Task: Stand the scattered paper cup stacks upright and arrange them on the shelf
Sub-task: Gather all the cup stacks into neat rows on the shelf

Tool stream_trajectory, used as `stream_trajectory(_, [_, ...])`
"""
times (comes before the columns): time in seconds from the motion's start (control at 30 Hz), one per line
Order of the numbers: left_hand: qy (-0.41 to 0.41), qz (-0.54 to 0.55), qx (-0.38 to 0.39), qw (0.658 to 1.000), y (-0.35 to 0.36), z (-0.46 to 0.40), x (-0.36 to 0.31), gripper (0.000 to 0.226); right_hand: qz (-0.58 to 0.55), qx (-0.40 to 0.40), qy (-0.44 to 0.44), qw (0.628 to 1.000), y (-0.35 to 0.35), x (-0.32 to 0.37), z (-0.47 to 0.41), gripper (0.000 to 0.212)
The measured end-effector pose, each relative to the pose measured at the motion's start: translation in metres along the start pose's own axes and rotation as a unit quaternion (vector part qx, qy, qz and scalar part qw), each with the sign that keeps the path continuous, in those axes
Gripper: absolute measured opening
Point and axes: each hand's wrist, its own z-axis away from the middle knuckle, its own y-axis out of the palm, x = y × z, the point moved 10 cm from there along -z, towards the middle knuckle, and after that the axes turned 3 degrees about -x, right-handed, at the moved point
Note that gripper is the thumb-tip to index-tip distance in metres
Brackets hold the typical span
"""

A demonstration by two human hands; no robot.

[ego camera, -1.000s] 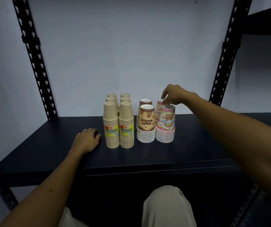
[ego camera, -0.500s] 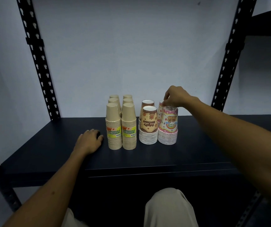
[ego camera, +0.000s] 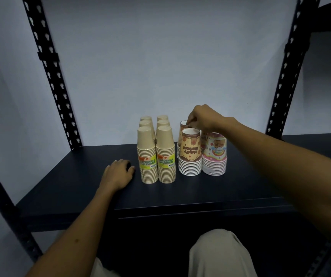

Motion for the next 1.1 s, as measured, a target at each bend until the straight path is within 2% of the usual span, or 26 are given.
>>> stream_trajectory(0.23, [-0.004, 0.004, 0.009, 1.0, -0.004, 0.005, -0.004, 0.026, 0.005, -0.018, 0.009, 1.0, -0.001, -0.002, 0.003, 0.023])
stream_trajectory(0.37, [-0.009, 0.007, 0.004, 1.0, -0.008, 0.008, -0.006, 0.025, -0.003, -0.067, 0.009, 0.998, -0.014, 0.007, 0.012, 0.026])
stream_trajectory(0.5, [-0.016, 0.033, -0.028, 0.999, -0.018, 0.016, -0.01, 0.025, -0.05, -0.167, -0.006, 0.985, -0.037, 0.03, 0.034, 0.032])
stream_trajectory(0.6, [-0.014, 0.071, -0.044, 0.996, -0.023, 0.025, -0.013, 0.028, -0.121, -0.265, -0.013, 0.956, -0.041, 0.046, 0.067, 0.032])
stream_trajectory(0.7, [0.01, 0.127, -0.051, 0.99, -0.028, 0.035, -0.02, 0.026, -0.179, -0.315, -0.018, 0.932, -0.023, 0.059, 0.102, 0.029])
stream_trajectory(0.8, [0.018, 0.209, -0.058, 0.976, -0.035, 0.047, -0.028, 0.024, -0.212, -0.314, 0.001, 0.926, 0.006, 0.066, 0.127, 0.025])
stream_trajectory(0.93, [0.003, 0.313, -0.045, 0.949, -0.036, 0.056, -0.03, 0.034, -0.234, -0.255, 0.074, 0.935, 0.05, 0.064, 0.14, 0.03])
stream_trajectory(1.1, [0.01, 0.321, -0.023, 0.947, -0.037, 0.061, -0.039, 0.037, -0.23, -0.165, 0.151, 0.947, 0.087, 0.053, 0.132, 0.035])
